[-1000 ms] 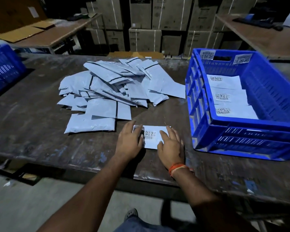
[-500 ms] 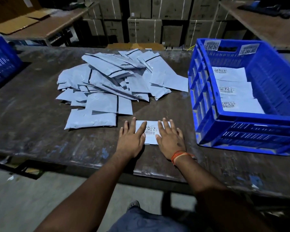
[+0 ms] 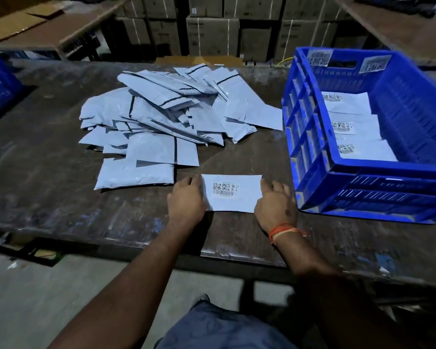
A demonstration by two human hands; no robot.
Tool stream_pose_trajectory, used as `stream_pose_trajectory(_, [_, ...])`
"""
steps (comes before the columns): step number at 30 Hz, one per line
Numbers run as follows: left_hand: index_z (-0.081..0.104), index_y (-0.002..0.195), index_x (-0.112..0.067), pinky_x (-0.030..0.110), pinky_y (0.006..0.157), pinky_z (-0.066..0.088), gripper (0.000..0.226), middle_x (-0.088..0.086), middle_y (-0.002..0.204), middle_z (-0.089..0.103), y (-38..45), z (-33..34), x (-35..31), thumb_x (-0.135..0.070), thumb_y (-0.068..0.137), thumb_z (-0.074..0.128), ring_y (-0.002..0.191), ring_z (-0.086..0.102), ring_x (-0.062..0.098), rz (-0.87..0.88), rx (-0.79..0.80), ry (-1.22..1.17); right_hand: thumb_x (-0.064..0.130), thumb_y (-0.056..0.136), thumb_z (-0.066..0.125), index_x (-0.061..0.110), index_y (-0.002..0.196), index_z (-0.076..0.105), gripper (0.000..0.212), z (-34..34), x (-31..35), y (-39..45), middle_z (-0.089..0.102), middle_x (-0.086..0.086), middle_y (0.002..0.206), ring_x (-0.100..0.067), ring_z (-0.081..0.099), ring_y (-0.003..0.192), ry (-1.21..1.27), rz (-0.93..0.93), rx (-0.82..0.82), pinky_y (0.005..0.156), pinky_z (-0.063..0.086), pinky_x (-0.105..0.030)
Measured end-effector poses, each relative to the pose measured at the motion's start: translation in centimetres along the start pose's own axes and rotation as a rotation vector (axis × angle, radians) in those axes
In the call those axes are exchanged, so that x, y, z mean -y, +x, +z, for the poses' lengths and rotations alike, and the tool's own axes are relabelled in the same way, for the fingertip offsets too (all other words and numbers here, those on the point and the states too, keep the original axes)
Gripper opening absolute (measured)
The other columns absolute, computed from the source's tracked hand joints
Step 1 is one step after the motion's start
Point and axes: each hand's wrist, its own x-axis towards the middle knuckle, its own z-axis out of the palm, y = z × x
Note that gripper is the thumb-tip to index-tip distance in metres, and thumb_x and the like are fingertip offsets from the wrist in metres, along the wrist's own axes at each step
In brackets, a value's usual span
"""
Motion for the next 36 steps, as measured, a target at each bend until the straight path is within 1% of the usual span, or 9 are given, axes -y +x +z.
stream_pose_trajectory(5, [0.05, 0.144, -0.03, 0.04, 0.094, 0.047, 0.05, 0.019, 0.119, 0.065, 1.7, 0.2, -1.9, -0.037, 0.095, 0.055, 0.112, 0.057, 0.036, -0.096, 0.087, -0.278, 0.041, 0.092, 0.054, 0.027, 0.145, 0.046, 0.055, 0.3, 1.4, 0.3, 0.053, -0.012, 0.126, -0.036, 0.043, 0.114, 0.203, 0.036, -0.013, 0.102, 0.04, -0.043])
stream_pose_trajectory(11, [0.069, 0.122, -0.019, 0.036, 0.098, 0.054, 0.037, 0.004, 0.127, 0.067, 3.4, 0.0, -1.5, -0.006, 0.088, 0.074, 0.106, 0.068, 0.023, -0.396, 0.254, -0.975, 0.035, 0.063, 0.068, 0.042, 0.104, 0.066, 0.042, -0.7, 1.3, 2.3, 0.061, -0.005, 0.111, -0.02, 0.063, 0.098, 0.762, 0.191, 0.067, 0.094, 0.053, -0.035])
stream_pose_trajectory(15, [0.072, 0.111, -0.008, 0.04, 0.091, 0.058, 0.024, 0.013, 0.12, 0.071, 4.6, -3.1, -1.0, 0.005, 0.093, 0.064, 0.099, 0.072, 0.026, -0.397, 0.289, -1.275, 0.01, 0.074, 0.072, 0.033, 0.093, 0.074, 0.03, -3.2, 1.8, 2.9, 0.071, 0.003, 0.104, -0.018, 0.066, 0.101, 1.056, 0.16, 0.064, 0.094, 0.055, -0.036])
stream_pose_trajectory(18, [0.074, 0.11, -0.01, 0.038, 0.087, 0.059, 0.022, 0.013, 0.11, 0.074, 6.1, -7.1, -1.3, 0.002, 0.094, 0.064, 0.097, 0.073, 0.028, -0.322, 0.213, -1.265, 0.011, 0.077, 0.073, 0.033, 0.094, 0.077, 0.027, -6.3, 3.1, 4.2, 0.074, 0.006, 0.103, -0.022, 0.066, 0.106, 1.176, 0.087, 0.017, 0.092, 0.055, -0.038])
stream_pose_trajectory(20, [0.076, 0.102, -0.016, 0.037, 0.086, 0.058, 0.021, 0.012, 0.105, 0.075, 7.2, -10.2, -1.9, 0.0, 0.093, 0.065, 0.093, 0.072, 0.025, -0.237, 0.151, -1.25, 0.004, 0.083, 0.071, 0.026, 0.093, 0.077, 0.025, -9.1, 4.2, 5.5, 0.07, 0.014, 0.087, -0.014, 0.064, 0.086, 1.203, 0.033, -0.014, 0.078, 0.055, -0.031])
stream_pose_trajectory(24, [0.074, 0.097, -0.012, 0.016, 0.056, 0.048, 0.017, 0.003, 0.089, 0.071, 9.4, -15.9, -3.9, 0.003, 0.091, 0.067, 0.063, 0.065, 0.006, -0.086, 0.09, -1.243, -0.003, 0.086, 0.067, 0.016, 0.099, 0.076, 0.025, -14.6, 5.4, 7.4, 0.062, 0.004, 0.073, -0.013, 0.051, 0.063, 1.253, -0.038, -0.059, 0.064, 0.047, -0.025])
stream_pose_trajectory(26, [0.074, 0.098, -0.008, 0.016, 0.057, 0.05, 0.015, 0.002, 0.088, 0.072, 10.2, -17.9, -5.3, 0.003, 0.09, 0.069, 0.066, 0.067, 0.006, -0.03, 0.1, -1.238, -0.004, 0.088, 0.066, 0.01, 0.105, 0.075, 0.024, -16.7, 5.1, 8.1, 0.062, 0.012, 0.065, -0.006, 0.048, 0.054, 1.237, -0.048, -0.079, 0.057, 0.043, -0.018])
stream_pose_trajectory(32, [0.075, 0.091, -0.014, 0.017, 0.05, 0.044, 0.012, 0.0, 0.071, 0.069, 12.1, -19.8, -11.0, -0.003, 0.089, 0.073, 0.054, 0.059, 0.008, 0.091, 0.158, -1.14, -0.006, 0.086, 0.067, 0.017, 0.091, 0.075, 0.025, -21.7, 0.9, 8.9, 0.064, -0.008, 0.089, -0.016, 0.057, 0.077, 1.265, 0.001, -0.108, 0.078, 0.051, -0.03])
stream_pose_trajectory(36, [0.073, 0.101, -0.009, 0.017, 0.042, 0.042, 0.014, 0.003, 0.061, 0.064, 12.8, -20.0, -17.4, -0.001, 0.09, 0.071, 0.04, 0.055, 0.01, 0.167, 0.259, -1.075, -0.011, 0.087, 0.063, 0.006, 0.098, 0.071, 0.022, -25.0, -5.1, 9.8, 0.06, -0.004, 0.068, -0.003, 0.057, 0.049, 1.28, 0.108, -0.107, 0.048, 0.047, -0.014])
